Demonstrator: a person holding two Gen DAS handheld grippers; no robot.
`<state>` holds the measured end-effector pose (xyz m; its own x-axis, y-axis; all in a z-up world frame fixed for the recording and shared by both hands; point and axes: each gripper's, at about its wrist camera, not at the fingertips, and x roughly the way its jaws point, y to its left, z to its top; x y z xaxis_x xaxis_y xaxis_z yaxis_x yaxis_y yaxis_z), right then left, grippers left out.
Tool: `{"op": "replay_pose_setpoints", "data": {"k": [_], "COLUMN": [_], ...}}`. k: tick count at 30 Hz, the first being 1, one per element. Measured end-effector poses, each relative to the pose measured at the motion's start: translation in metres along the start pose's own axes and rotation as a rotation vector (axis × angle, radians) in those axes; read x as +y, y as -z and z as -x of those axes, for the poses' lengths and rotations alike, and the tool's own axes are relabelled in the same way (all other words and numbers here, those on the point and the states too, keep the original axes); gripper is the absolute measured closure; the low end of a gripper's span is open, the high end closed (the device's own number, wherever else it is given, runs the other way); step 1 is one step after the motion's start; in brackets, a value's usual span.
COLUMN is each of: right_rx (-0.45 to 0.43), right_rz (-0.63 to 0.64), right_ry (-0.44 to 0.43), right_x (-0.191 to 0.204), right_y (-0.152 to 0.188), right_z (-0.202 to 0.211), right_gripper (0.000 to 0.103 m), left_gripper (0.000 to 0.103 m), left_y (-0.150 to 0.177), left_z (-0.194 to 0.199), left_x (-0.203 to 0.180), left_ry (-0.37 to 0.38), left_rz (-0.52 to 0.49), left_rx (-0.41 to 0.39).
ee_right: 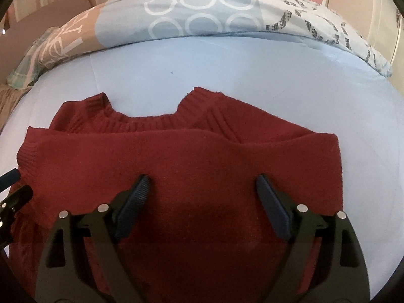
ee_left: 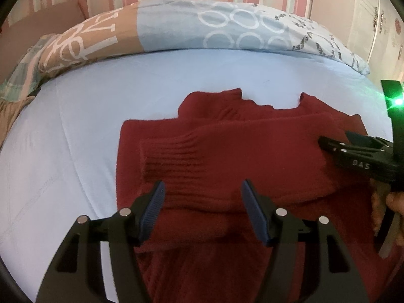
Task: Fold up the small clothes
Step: 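Open the left gripper and lift both grippers off the sweater, then move both open grippers to the ribbed hem of the red sweater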
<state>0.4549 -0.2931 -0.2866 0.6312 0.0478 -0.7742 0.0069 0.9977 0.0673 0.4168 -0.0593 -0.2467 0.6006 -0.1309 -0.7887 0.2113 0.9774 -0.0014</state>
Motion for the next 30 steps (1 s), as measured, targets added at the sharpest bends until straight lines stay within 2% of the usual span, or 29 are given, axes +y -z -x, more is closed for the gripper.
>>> {"op": "replay_pose_setpoints", "data": {"k": [4, 6, 11, 14, 18, 23, 30], "right_rx": [-0.027, -0.042, -0.057, -0.073, -0.079, -0.04, -0.05], "right_rz": [0.003, 0.015, 0.031, 0.03, 0.019, -0.022, -0.023], "right_ry": [-0.042, -0.056, -0.054, -0.021, 0.008, -0.003, 0.004], "right_x": [0.001, 0.002, 0.0, -0.002, -0.005, -0.008, -0.001], "right_y": [0.008, 0.016, 0.049, 0.07, 0.102, 0.14, 0.188], "right_z": [0.027, 0.044, 0.086, 0.108, 0.135, 0.16, 0.212], "right_gripper": [0.017, 0.012, 0.012, 0.012, 0.012, 0.014, 0.014], "left_gripper": [0.039, 0.039, 0.038, 0.038, 0.038, 0.038, 0.035], "left_y": [0.001, 0.003, 0.01, 0.018, 0.039, 0.083, 0.133], "left_z": [0.003, 0.004, 0.014, 0.025, 0.049, 0.09, 0.15], "left_x": [-0.001, 0.0, 0.0, -0.001, 0.003, 0.005, 0.005], "left_ry": [-0.004, 0.002, 0.006, -0.006, -0.017, -0.029, -0.048], "left_rz": [-0.003, 0.0, 0.009, -0.004, 0.008, 0.012, 0.016], "left_rx": [-0.005, -0.005, 0.003, 0.004, 0.014, 0.048, 0.052]}}
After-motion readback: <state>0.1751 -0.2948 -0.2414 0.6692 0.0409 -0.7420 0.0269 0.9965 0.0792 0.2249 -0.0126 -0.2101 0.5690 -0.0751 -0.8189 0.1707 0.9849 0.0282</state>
